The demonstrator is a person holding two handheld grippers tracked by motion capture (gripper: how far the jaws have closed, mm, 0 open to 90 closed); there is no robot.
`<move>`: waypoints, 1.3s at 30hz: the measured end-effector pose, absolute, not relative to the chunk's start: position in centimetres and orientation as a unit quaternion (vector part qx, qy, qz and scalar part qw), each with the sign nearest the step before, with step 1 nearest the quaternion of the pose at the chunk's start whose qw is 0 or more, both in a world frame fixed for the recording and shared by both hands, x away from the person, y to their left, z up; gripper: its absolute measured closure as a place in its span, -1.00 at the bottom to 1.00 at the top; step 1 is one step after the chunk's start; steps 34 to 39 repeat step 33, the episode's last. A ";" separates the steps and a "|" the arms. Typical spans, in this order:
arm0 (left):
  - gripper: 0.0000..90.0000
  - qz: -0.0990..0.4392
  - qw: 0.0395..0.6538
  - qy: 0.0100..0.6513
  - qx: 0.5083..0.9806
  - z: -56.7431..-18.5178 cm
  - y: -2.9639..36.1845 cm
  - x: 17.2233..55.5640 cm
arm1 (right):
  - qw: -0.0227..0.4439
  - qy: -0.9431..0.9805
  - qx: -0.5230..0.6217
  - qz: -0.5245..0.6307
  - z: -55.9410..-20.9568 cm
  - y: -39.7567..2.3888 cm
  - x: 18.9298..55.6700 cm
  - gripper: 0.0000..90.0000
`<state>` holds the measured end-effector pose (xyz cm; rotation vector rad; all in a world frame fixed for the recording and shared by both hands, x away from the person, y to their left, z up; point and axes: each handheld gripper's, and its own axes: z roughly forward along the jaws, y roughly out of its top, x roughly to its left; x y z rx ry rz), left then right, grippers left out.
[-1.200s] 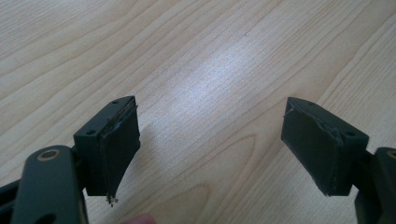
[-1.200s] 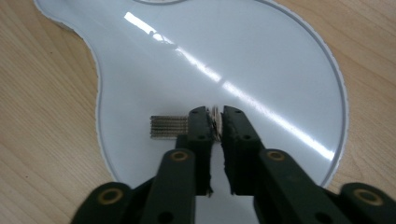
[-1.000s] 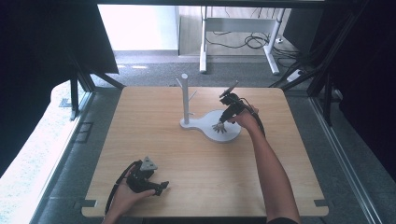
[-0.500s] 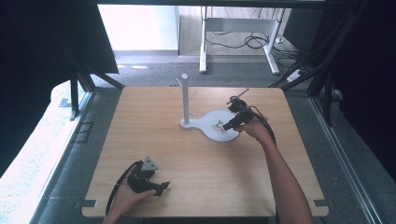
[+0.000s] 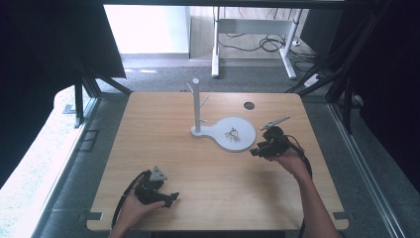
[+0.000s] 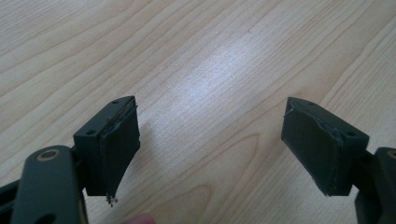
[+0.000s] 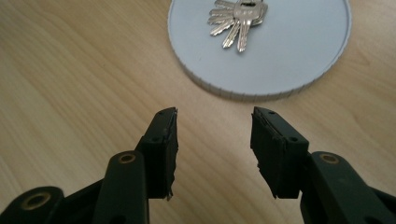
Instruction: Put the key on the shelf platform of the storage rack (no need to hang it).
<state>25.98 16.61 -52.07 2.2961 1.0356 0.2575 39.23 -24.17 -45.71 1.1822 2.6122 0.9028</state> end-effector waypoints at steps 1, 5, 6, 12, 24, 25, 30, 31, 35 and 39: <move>-0.56 0.097 0.300 0.392 0.864 -52.1 16.6 26.0 | 0.070 0.865 0.394 0.303 -46.0 -24.5 38.7 0.14; -0.56 0.099 0.300 0.395 0.863 -52.0 16.7 26.0 | 0.076 0.862 0.394 0.311 -47.0 -25.6 36.7 0.13; -0.56 0.099 0.300 0.396 0.862 -52.0 16.7 25.9 | 0.078 0.861 0.394 0.311 -47.3 -25.9 36.1 0.13; -0.56 0.098 0.296 0.396 0.864 -52.2 16.6 26.0 | 0.089 0.855 0.401 0.317 -49.4 -27.7 33.2 0.13; -0.56 0.097 0.298 0.390 0.866 -52.1 16.3 25.8 | 0.104 0.854 0.411 0.301 -51.6 -29.0 31.7 0.13; -0.56 0.097 0.297 0.389 0.866 -52.1 16.3 25.8 | 0.108 0.854 0.410 0.302 -51.7 -29.0 31.7 0.12; -0.56 0.095 0.298 0.388 0.867 -52.2 16.3 25.8 | 0.124 0.854 0.407 0.299 -52.2 -28.7 31.8 0.10; -0.56 0.095 0.296 0.387 0.868 -52.2 16.2 25.9 | 0.128 0.853 0.405 0.302 -52.3 -28.6 31.8 0.10; -0.56 0.093 0.295 0.387 0.869 -52.3 16.1 25.9 | 0.134 0.850 0.406 0.308 -52.4 -28.7 31.9 0.05; -0.56 0.093 0.295 0.387 0.869 -52.3 16.1 25.9 | 0.134 0.850 0.406 0.308 -52.4 -28.7 31.9 0.05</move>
